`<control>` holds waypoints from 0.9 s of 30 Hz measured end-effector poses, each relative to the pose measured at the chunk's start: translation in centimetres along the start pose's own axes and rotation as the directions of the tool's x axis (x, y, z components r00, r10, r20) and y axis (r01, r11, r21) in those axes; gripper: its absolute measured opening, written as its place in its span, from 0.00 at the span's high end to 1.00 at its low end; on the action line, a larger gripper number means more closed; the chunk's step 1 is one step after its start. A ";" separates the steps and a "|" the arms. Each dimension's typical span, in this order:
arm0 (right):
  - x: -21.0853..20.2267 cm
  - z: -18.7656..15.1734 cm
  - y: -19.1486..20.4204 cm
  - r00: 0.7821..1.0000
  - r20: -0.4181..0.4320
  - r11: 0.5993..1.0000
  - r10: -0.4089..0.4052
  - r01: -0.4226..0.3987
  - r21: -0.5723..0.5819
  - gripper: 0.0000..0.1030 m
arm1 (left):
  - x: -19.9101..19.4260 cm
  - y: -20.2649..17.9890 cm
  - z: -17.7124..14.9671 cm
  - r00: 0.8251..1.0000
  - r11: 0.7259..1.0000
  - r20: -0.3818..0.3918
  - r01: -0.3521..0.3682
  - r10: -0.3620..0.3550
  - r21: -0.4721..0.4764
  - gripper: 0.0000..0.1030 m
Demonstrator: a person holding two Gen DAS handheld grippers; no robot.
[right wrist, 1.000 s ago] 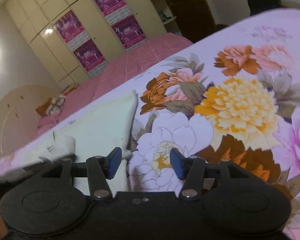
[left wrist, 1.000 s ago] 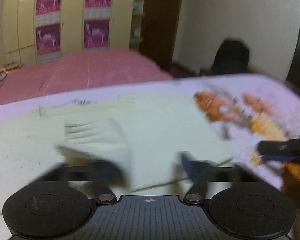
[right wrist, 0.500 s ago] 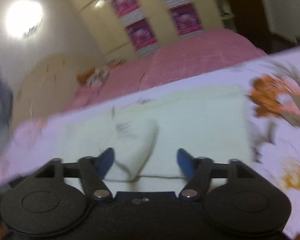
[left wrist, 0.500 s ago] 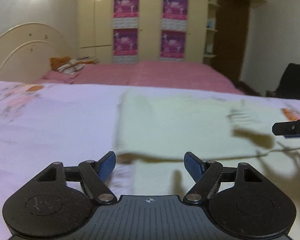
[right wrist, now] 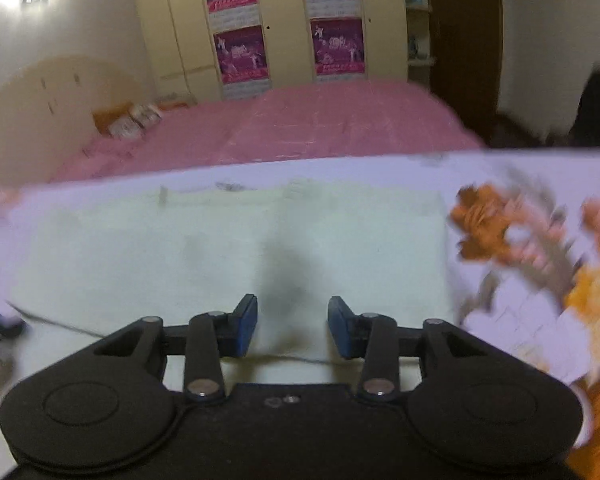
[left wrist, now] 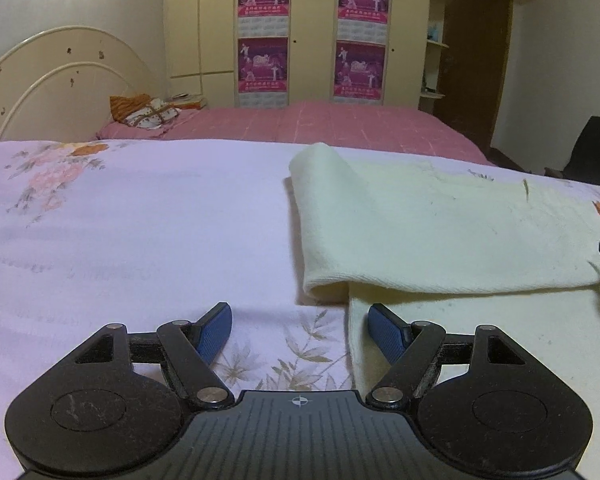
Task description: Fold small clothes
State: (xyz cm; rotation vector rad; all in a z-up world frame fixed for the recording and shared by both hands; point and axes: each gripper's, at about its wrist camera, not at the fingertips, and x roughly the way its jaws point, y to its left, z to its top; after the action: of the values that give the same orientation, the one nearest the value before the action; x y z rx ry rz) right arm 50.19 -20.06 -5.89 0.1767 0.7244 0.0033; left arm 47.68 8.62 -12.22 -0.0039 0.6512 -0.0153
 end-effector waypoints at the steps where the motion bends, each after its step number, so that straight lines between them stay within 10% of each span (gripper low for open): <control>1: 0.2 0.0 -0.3 1.000 -0.007 0.999 0.029 -0.029 0.038 0.62 | 0.0 0.0 0.1 1.000 1.000 0.000 0.002 -0.002 0.001 0.27; 5: 0.3 0.3 -1.3 0.998 0.002 0.991 0.058 -0.058 0.119 0.67 | 0.0 0.3 0.4 1.000 1.000 0.001 0.002 -0.002 0.004 0.32; 9: 0.5 0.1 -2.4 0.998 0.009 0.986 0.066 -0.066 0.155 0.94 | 0.5 0.4 0.4 1.000 1.000 -0.006 0.008 -0.008 0.009 0.37; 27: -0.7 0.1 -6.2 0.998 0.054 0.984 -0.017 0.008 0.177 0.95 | 1.4 -0.5 0.9 1.000 1.000 -0.014 0.007 -0.007 0.011 0.41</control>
State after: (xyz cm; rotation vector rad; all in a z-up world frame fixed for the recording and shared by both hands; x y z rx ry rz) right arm 49.39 -26.27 -6.40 0.3404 0.6708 -0.0778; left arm 49.32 8.13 -12.32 0.0043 0.6649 -0.0258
